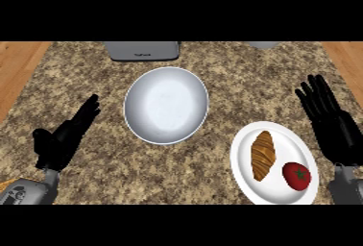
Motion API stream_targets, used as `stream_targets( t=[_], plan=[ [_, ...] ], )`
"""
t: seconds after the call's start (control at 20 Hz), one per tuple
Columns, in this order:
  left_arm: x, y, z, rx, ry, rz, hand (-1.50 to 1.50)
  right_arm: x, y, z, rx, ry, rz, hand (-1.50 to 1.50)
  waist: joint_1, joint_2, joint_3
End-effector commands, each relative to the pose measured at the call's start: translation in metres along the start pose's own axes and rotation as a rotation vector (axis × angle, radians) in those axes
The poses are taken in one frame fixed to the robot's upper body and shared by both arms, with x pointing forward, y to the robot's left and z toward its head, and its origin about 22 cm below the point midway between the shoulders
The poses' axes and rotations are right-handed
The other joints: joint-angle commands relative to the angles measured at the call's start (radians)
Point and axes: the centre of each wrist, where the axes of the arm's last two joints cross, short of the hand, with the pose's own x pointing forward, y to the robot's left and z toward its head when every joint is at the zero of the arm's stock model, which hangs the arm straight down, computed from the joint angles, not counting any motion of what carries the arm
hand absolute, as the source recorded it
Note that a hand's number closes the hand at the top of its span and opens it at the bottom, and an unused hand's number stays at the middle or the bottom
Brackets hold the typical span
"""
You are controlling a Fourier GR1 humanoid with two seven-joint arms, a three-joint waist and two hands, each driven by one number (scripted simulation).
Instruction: Pick the tomato from the plate and place it in the bowl
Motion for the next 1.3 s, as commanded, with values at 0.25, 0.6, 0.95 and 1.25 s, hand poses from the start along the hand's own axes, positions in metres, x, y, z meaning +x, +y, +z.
stream_targets(
  t=[0.25,0.6,0.95,1.25],
  plan=[
    [0.013,-0.047,0.001,-0.04,-0.096,0.249,0.0,0.041,-0.065,0.05,0.253,-0.076,0.487,1.5,-0.037,0.024,-0.021],
    [0.011,-0.06,-0.006,-0.102,-0.058,0.3,0.0,-0.016,-0.081,0.128,0.074,-0.146,0.614,-1.5,-0.023,0.035,-0.02],
    [0.025,-0.069,-0.001,-0.099,-0.067,0.307,0.0,0.043,-0.071,0.124,0.145,-0.04,1.155,-1.5,-0.017,0.032,-0.026],
    [0.029,-0.071,-0.005,-0.121,-0.074,0.305,0.0,0.072,-0.03,0.128,0.113,0.22,1.299,-1.5,-0.004,0.037,-0.025]
  ],
)
